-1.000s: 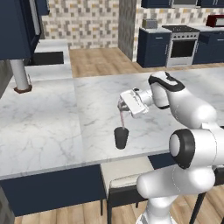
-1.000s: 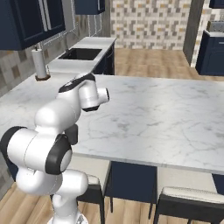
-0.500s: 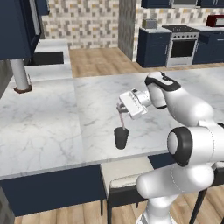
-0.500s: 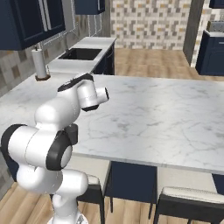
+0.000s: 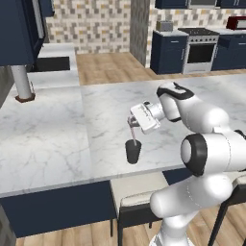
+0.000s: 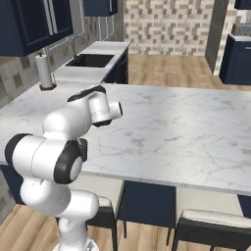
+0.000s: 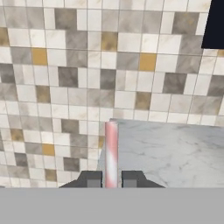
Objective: Take a straw from the drawer in front and place it inside the glass cup on the dining counter.
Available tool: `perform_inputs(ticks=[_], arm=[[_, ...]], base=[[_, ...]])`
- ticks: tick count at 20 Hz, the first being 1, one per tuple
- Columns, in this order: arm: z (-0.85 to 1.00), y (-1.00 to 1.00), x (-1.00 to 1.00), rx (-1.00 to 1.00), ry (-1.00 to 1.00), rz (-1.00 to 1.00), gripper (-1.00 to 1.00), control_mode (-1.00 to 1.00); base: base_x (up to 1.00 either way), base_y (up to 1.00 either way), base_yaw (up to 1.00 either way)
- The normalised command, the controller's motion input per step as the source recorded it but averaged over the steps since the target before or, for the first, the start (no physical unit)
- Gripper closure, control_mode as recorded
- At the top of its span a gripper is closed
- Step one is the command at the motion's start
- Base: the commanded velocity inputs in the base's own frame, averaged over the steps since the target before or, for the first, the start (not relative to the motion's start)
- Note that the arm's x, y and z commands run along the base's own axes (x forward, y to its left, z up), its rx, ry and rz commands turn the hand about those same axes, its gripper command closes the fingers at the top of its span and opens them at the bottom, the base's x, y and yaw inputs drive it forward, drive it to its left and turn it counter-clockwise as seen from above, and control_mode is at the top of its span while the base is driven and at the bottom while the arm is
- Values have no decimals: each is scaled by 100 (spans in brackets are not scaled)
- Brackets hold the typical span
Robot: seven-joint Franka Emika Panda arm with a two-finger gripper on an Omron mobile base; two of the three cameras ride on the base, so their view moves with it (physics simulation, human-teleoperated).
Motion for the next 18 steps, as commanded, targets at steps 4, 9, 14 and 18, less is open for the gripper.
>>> perform_inputs(ticks=[4, 9, 14, 18], arm=[[-18, 0, 0, 0, 0, 0, 100, -100], [-12, 0, 0, -2, -2, 0, 100, -100], [-1, 0, 3, -3, -8, 0, 100, -100], [-1, 0, 5, -2, -6, 0, 100, -100]], base=[[0, 0, 0], [0, 0, 0], [0, 0, 0], [0, 0, 0]])
